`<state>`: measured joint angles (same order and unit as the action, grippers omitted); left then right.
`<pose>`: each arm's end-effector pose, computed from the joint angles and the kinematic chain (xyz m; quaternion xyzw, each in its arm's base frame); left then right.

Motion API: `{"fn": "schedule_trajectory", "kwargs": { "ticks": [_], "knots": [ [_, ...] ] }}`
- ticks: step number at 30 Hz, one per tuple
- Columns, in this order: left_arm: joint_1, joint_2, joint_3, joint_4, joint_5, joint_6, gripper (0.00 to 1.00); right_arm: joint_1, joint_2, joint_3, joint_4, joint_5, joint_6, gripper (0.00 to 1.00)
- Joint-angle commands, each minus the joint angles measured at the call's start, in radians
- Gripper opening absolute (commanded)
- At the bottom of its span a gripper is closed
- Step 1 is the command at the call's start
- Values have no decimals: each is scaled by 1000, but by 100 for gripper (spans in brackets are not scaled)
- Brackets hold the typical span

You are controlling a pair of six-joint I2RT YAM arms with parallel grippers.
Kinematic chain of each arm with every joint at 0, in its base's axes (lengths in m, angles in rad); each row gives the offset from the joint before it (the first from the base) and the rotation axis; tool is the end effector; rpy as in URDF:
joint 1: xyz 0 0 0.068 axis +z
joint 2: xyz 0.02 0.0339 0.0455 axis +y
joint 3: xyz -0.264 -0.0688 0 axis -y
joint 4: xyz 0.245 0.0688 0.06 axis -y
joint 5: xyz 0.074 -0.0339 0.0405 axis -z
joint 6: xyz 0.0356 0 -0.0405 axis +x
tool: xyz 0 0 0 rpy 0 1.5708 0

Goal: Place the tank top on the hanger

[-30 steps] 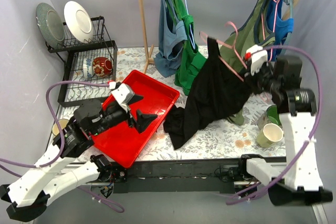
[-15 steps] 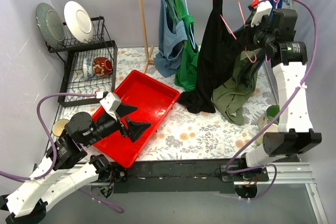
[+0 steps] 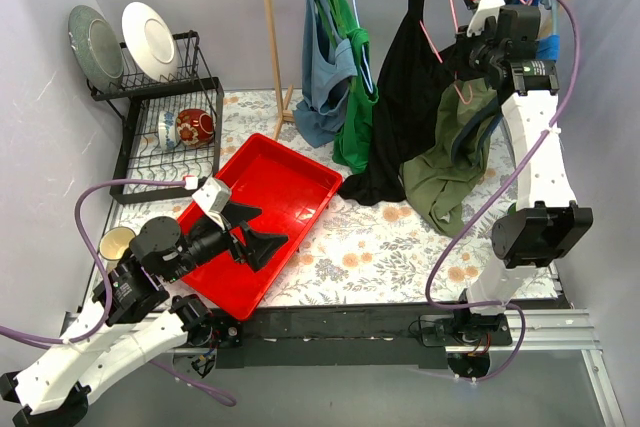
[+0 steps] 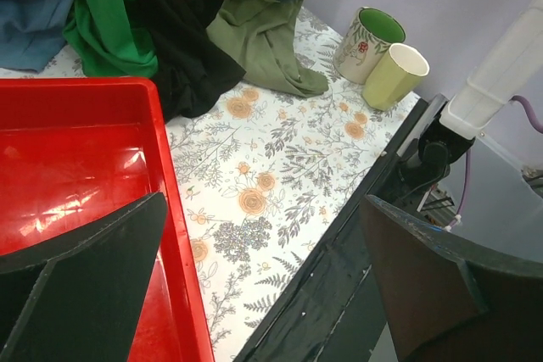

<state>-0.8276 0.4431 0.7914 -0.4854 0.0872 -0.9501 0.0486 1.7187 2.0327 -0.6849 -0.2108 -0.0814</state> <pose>0.0652 -0.0755 0.3517 -0.0175 0.7535 -0.5303 0.3882 0.3740 0.0256 0.4679 -0.1126 0.8152 0.0776 0.5628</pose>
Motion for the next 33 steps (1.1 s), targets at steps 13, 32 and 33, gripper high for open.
{"fn": "schedule_trajectory", "kwargs": {
  "ticks": [13,32,33],
  "knots": [
    [1,127,195,-99,-183,54,98,-4,-293,-201,71,14,-191,66],
    [1,258,558,-251,-320,-50,98,-75,-976,-562,176,410,-142,98],
    [2,253,563,-254,-317,-53,98,-76,-979,-559,173,407,-143,99]
  ]
}}
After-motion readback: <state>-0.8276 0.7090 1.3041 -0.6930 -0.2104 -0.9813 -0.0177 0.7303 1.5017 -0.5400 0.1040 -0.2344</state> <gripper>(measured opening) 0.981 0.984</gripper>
